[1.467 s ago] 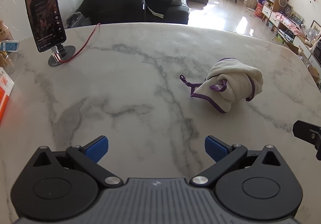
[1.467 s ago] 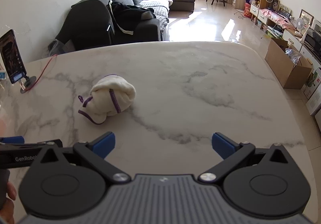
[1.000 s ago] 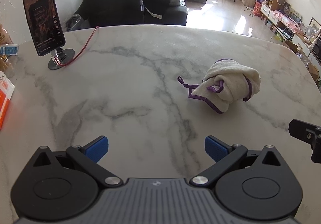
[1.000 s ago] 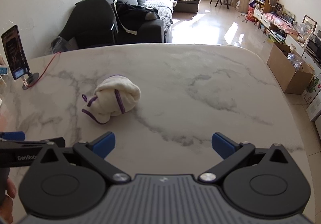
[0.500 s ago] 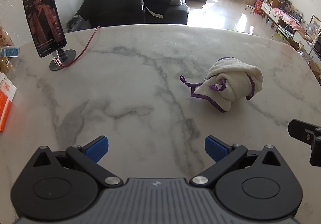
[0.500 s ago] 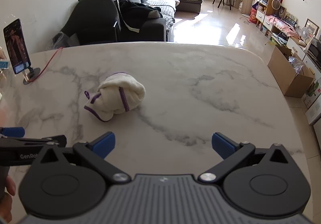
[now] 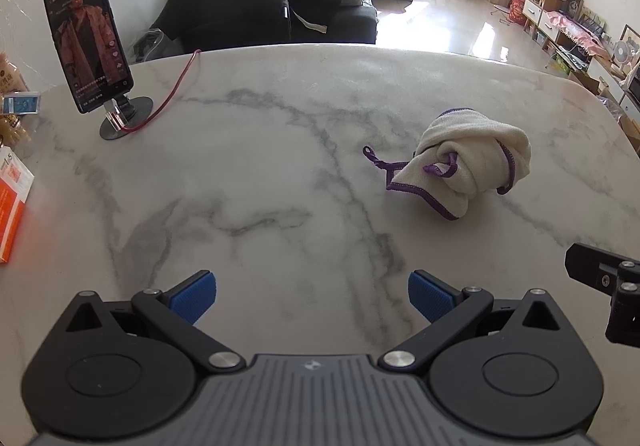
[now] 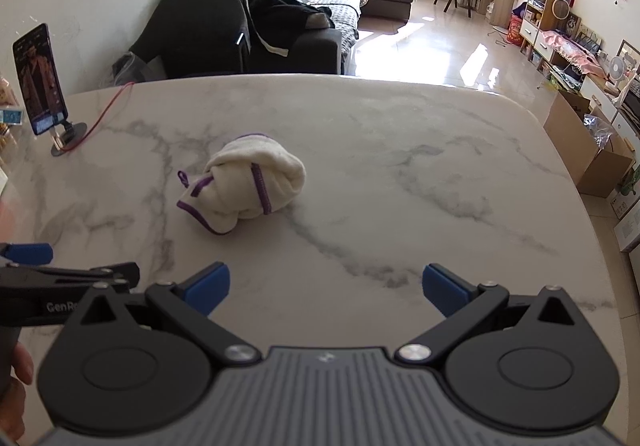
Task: Fold towel
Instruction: 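Move the right tool toward the crumpled white towel, then grasp the white towel's bunched end with the right gripper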
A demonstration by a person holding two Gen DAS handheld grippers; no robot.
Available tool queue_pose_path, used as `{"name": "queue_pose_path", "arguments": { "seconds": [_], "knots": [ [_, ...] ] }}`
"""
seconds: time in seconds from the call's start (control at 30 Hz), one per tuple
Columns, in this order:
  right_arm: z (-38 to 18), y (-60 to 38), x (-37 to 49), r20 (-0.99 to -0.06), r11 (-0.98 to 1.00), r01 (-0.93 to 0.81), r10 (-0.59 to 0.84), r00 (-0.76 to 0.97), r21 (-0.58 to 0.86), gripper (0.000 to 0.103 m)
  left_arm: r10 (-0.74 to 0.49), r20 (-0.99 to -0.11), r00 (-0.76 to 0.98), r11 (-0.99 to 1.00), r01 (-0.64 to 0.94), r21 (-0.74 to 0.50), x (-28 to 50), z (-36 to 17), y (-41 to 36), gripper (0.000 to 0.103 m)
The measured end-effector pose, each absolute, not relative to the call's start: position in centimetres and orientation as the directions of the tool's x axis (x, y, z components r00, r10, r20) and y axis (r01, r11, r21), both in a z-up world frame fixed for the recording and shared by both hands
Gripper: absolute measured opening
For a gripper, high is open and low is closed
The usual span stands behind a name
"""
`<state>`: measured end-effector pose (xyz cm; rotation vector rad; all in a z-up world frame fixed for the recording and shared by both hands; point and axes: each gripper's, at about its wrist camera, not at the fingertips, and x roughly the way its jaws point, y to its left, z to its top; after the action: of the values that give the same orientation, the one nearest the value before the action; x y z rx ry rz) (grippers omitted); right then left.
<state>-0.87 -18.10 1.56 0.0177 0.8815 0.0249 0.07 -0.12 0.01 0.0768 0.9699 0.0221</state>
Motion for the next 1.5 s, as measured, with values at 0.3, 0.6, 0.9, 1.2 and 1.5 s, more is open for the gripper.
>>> {"name": "queue_pose_path", "arguments": {
  "seconds": [0.3, 0.6, 0.9, 1.2, 1.5],
  "knots": [
    [1.5, -18.1, -0.8, -0.775, 1.000, -0.016, 0.030, 0.631, 0.026, 0.103, 0.053, -0.825, 0.562, 0.997, 0.021, 0.078, 0.2, -0.1, -0.2, 0.102],
    [1.4, -17.8, -0.8, -0.779, 0.999, -0.022, 0.033, 0.626, 0.025, 0.103, 0.057, -0.828, 0.557, 0.996, 0.028, 0.087, 0.2, -0.4, -0.5, 0.102],
    [1.2, -17.6, -0.6, -0.779, 0.999, -0.029, 0.037, 0.626, 0.024, 0.103, 0.056, -0.829, 0.556, 0.996, 0.029, 0.087, 0.3, -0.5, -0.5, 0.102],
    [1.0, -17.2, 0.0, -0.775, 0.999, -0.037, 0.047, 0.631, 0.031, 0.103, 0.064, -0.831, 0.553, 0.995, 0.026, 0.095, 0.4, -0.7, -0.5, 0.102],
    [0.9, -16.6, 1.0, -0.764, 0.998, -0.053, 0.050, 0.643, 0.020, 0.103, 0.071, -0.835, 0.546, 0.995, 0.022, 0.100, 0.5, -1.0, -0.3, 0.102]
  ]
}}
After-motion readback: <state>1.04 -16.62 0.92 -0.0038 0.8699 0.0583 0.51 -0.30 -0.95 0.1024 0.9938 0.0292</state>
